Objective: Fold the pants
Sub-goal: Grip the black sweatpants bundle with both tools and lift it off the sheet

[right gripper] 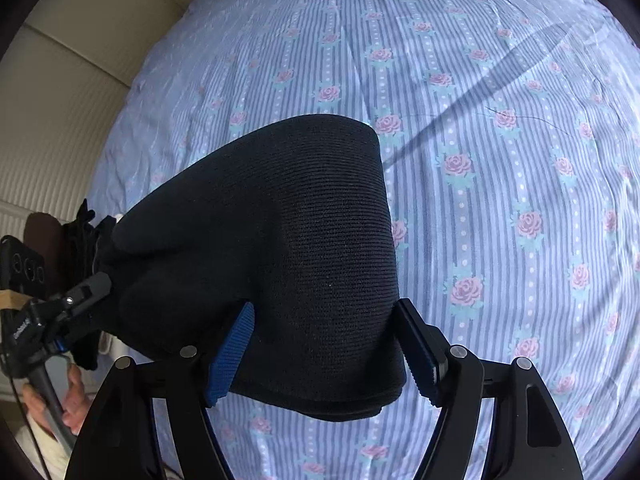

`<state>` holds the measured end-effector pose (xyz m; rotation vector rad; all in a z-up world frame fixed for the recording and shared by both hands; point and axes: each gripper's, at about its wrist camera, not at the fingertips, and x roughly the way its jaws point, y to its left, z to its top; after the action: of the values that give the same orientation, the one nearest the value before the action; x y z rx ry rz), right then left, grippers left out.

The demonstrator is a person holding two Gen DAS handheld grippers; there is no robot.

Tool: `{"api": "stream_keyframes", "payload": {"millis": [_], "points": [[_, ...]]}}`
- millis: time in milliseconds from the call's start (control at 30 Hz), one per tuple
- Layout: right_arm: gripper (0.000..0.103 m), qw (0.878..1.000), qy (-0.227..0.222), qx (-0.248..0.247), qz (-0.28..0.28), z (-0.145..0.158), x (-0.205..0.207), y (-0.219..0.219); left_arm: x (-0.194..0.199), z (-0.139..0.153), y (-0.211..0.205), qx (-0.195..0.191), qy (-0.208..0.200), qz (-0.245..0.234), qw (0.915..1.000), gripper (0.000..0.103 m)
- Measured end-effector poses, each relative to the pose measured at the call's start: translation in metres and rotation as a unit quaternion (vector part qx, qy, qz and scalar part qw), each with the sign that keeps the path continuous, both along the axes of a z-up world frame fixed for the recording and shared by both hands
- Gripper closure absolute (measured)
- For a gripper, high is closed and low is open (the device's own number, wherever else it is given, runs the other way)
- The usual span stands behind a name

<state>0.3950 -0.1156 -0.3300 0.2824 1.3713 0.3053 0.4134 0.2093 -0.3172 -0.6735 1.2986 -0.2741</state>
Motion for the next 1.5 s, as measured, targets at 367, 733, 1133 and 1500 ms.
{"api": "stream_keyframes", "payload": {"millis": [367,733,1133,1500], "points": [[0.031,1.000,0.005,0.015,-0.008,-0.009,0.005,-0.009,0.009,-0.023,-0.003,0.023,0.002,-0.024,0.9994,0.031],[0.027,0.998,0.032,0.045,-0.025,-0.049,0.014,-0.004,0.015,-0.046,0.002,0.003,0.012,-0.014,0.9998,0.031],[0.030,0.998,0.031,0.046,-0.038,-0.048,0.015,0.005,0.026,-0.048,-0.006,-0.008,0.026,-0.014,0.9995,0.011],[0.046,0.999,-0.012,0.047,-0.019,-0.005,-0.005,0.023,0.009,-0.018,-0.020,0.058,0.000,-0.031,0.9978,0.056]]}}
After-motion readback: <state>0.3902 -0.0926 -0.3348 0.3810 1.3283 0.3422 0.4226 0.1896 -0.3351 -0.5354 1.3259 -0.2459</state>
